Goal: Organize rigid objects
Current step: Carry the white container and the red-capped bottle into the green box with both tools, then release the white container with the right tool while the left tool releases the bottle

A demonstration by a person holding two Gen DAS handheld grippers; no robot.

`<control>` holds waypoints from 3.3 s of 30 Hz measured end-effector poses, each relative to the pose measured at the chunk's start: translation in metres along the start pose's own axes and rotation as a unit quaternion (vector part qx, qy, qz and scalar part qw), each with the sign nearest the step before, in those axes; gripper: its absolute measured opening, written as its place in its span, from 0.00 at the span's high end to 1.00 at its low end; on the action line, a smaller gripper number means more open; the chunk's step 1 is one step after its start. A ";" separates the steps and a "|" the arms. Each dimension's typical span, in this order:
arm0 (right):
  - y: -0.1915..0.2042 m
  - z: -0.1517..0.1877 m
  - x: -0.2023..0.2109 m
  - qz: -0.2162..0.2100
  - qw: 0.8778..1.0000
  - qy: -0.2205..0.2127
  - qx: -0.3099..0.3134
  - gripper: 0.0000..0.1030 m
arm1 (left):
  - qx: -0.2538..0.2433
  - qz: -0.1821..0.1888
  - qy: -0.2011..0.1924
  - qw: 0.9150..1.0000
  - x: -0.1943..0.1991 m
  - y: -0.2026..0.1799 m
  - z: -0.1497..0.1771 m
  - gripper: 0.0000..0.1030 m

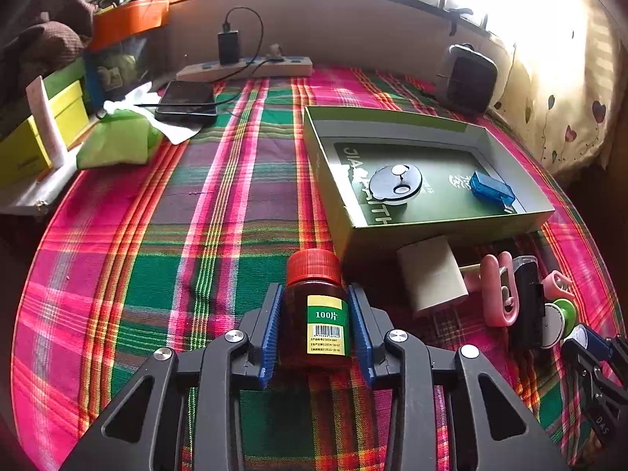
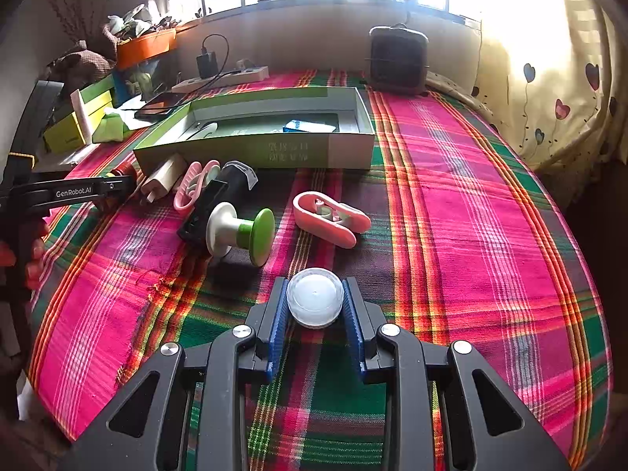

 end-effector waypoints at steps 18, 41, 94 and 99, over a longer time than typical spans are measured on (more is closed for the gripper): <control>-0.002 -0.001 0.003 -0.009 1.000 -0.002 -0.002 0.72 | 0.013 -0.004 -0.005 1.000 0.006 0.003 -0.001 0.70; -0.019 -0.098 -0.009 -0.034 0.998 -0.041 0.013 0.72 | -0.010 0.033 -0.040 0.999 0.013 -0.022 -0.069 0.70; -0.015 -0.141 -0.161 -0.051 0.997 0.051 0.038 0.72 | -0.034 0.053 0.029 0.998 -0.098 -0.055 -0.099 0.70; -0.015 -0.141 -0.160 -0.051 0.997 0.051 0.037 0.72 | -0.036 0.051 0.029 0.998 -0.099 -0.055 -0.099 0.70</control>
Point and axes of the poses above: each gripper's, at about its wrist camera, not at the fingertips, and x roughly against the way its jaws point, y to its left, z to its underside, the point moved 5 cm from there along -x, roughly the way its jaws point, and after that the axes turned 8 degrees about -y, right-handed, at the moved point
